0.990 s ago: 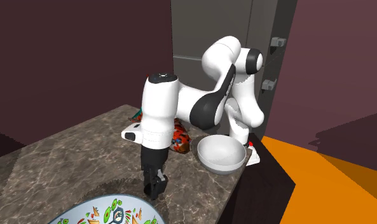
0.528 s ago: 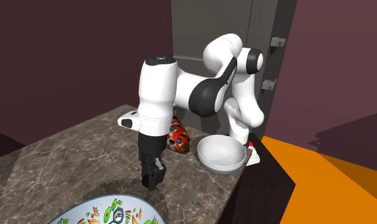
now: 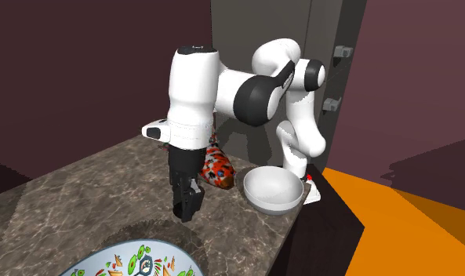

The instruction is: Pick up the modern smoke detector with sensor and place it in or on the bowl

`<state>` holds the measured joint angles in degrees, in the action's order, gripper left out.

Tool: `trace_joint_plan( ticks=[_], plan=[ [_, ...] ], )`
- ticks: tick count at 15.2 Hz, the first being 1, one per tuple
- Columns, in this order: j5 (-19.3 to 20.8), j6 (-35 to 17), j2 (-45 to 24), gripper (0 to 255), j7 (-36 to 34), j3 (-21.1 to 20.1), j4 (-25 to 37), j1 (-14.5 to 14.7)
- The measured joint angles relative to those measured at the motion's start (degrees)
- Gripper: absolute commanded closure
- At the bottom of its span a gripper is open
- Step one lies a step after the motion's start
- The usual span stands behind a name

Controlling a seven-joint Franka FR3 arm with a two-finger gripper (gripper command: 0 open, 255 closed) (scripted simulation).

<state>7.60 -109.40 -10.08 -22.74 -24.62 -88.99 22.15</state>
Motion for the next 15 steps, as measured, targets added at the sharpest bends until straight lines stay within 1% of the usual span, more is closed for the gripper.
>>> trace_joint_plan(
  ticks=[2, 3, 6, 9, 15],
  plan=[
    [0.0, 1.1, -0.1, 255, 0.1, 0.0, 1.2, 0.0],
    [-0.6, 0.9, 1.2, 255, 0.3, 0.0, -0.3, -0.2],
    [-3.2, 0.0, 7.3, 255, 0.9, -0.2, -6.5, -0.9],
    [-6.6, -1.7, 14.7, 255, 2.3, 0.2, -15.0, -1.4],
    [-12.6, -1.5, 29.6, 255, 4.2, 1.6, -28.6, 0.2]
  ],
)
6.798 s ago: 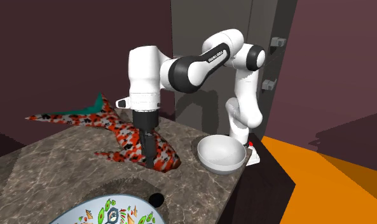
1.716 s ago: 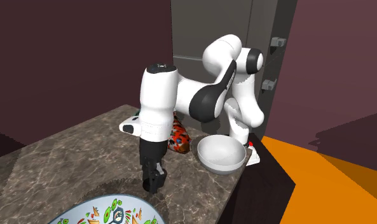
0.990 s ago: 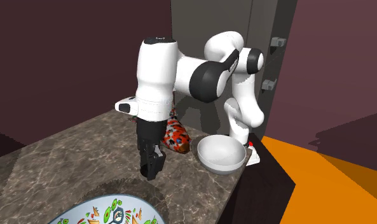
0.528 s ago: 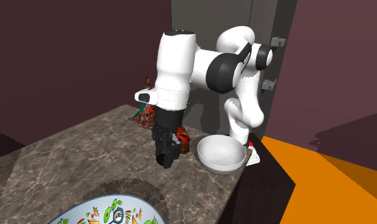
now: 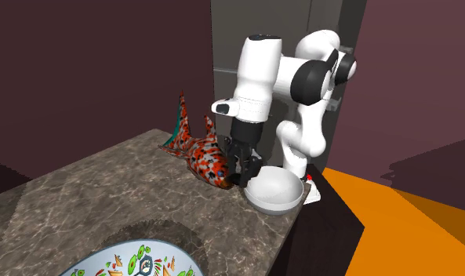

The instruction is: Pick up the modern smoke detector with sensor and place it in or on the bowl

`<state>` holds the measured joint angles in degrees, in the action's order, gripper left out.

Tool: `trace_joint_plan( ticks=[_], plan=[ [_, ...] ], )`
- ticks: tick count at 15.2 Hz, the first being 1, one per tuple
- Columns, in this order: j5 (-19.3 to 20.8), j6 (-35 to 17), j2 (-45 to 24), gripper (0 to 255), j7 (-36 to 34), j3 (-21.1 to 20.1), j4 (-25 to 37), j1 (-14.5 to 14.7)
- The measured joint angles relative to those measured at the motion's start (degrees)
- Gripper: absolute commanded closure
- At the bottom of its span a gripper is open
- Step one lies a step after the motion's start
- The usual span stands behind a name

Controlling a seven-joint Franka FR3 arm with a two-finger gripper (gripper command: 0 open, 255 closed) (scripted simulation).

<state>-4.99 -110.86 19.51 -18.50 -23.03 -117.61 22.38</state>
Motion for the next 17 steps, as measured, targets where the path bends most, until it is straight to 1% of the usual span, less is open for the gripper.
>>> trace_joint_plan(
  ticks=[4, 10, 13, 17],
  plan=[
    [-3.0, 1.3, 9.3, 255, 0.7, 1.1, -7.7, 2.0],
    [-6.2, 6.0, 23.0, 255, 0.6, 2.7, -16.6, 5.8],
    [-6.8, 4.6, 24.7, 255, 0.5, 2.4, -19.6, 6.4],
    [-7.3, 1.8, 24.9, 255, 0.6, 1.9, -22.7, 6.7]
  ],
)
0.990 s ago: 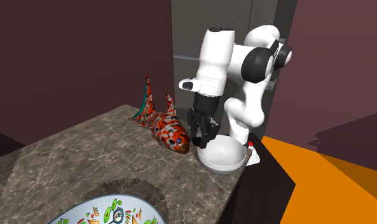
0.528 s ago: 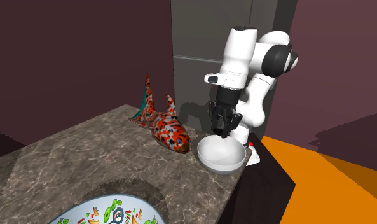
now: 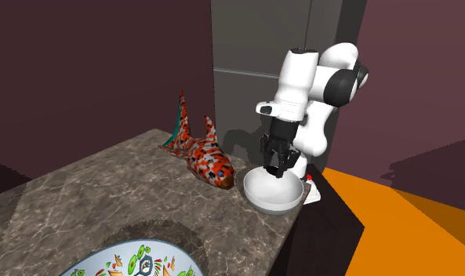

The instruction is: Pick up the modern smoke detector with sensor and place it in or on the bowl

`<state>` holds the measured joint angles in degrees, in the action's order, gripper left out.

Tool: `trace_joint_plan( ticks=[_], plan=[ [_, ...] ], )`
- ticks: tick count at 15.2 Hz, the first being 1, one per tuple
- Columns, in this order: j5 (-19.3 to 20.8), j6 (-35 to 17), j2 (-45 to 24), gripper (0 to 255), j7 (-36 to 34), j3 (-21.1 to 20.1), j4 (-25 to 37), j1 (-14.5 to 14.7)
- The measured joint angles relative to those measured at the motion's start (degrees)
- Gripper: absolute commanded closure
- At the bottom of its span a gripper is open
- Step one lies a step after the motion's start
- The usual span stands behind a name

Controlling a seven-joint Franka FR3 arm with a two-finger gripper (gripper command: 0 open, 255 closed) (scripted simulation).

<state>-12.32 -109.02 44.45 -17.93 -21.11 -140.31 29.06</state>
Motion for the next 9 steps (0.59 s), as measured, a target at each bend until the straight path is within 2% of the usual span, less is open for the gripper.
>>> trace_joint_plan(
  ticks=[9],
  plan=[
    [-1.2, -5.9, 0.0, 255, -0.1, -1.4, -5.9, 0.6]
  ],
)
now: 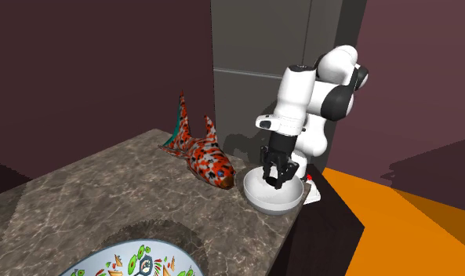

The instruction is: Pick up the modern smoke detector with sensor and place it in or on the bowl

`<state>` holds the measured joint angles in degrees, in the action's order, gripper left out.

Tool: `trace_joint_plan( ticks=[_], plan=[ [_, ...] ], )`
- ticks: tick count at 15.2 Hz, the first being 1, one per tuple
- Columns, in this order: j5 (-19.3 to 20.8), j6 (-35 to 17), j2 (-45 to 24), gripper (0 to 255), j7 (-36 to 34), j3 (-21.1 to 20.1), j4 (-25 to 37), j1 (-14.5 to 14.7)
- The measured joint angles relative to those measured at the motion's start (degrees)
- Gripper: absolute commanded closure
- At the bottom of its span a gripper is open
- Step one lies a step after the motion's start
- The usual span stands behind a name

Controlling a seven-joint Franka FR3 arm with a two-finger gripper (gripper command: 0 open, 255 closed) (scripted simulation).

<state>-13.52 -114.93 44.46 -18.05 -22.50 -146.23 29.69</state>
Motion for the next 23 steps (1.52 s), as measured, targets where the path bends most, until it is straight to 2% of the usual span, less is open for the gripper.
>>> trace_joint_plan(
  ticks=[5, 6, 12, 17, 23],
  plan=[
    [0.0, -0.1, 0.0, 255, 0.0, 0.0, -0.2, 0.0],
    [0.0, -0.1, 0.0, 0, 0.0, 0.0, -0.2, 0.0],
    [0.0, -0.2, 0.0, 0, 0.0, 0.0, -0.2, 0.0],
    [0.9, 6.8, 1.6, 0, -0.1, 1.6, 5.3, -0.1],
    [1.0, 7.6, 1.8, 0, -0.1, 1.7, 5.9, -0.1]
  ],
)
